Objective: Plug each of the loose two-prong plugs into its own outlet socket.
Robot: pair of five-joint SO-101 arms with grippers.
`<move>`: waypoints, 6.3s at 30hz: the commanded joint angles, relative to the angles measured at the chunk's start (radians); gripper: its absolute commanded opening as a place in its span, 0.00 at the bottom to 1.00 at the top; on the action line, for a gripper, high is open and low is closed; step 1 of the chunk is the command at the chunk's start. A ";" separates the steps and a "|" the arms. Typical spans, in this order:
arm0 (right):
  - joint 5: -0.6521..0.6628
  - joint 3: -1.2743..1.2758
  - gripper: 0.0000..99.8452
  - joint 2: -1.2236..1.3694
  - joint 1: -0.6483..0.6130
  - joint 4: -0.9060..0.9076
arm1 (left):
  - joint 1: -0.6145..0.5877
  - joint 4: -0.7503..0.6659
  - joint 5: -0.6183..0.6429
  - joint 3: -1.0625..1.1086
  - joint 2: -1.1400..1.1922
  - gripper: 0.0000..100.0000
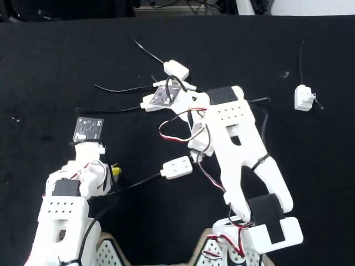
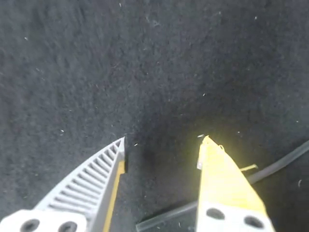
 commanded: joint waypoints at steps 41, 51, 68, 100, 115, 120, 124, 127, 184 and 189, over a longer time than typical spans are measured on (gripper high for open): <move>-0.160 0.047 0.01 -0.018 -0.215 -0.080 | 0.122 -0.054 0.003 0.035 0.003 0.25; -0.201 0.002 0.01 -0.019 -0.198 -0.074 | 0.134 -0.141 0.061 0.027 0.003 0.25; -0.157 0.065 0.01 -0.243 0.055 -0.018 | 0.415 -0.095 0.149 -0.054 0.025 0.25; -0.150 0.363 0.01 -0.326 0.051 -0.212 | 0.424 -0.252 0.152 -0.312 0.624 0.20; -0.258 0.367 0.01 -0.326 -0.097 -0.218 | 0.429 -0.258 0.153 -0.318 0.624 0.20; -0.285 0.351 0.01 -0.326 -0.114 -0.215 | 0.429 -0.258 0.153 -0.317 0.624 0.20; -0.285 0.318 0.01 -0.326 -0.117 -0.167 | 0.429 -0.258 0.153 -0.317 0.624 0.20; -0.285 0.305 0.01 -0.326 -0.130 -0.149 | 0.429 -0.258 0.153 -0.318 0.624 0.20; -0.299 0.259 0.01 -0.340 -0.120 -0.038 | 0.420 -0.253 0.153 -0.317 0.624 0.20; -0.307 0.154 0.01 -0.423 -0.114 0.058 | 0.417 -0.252 0.153 -0.321 0.624 0.20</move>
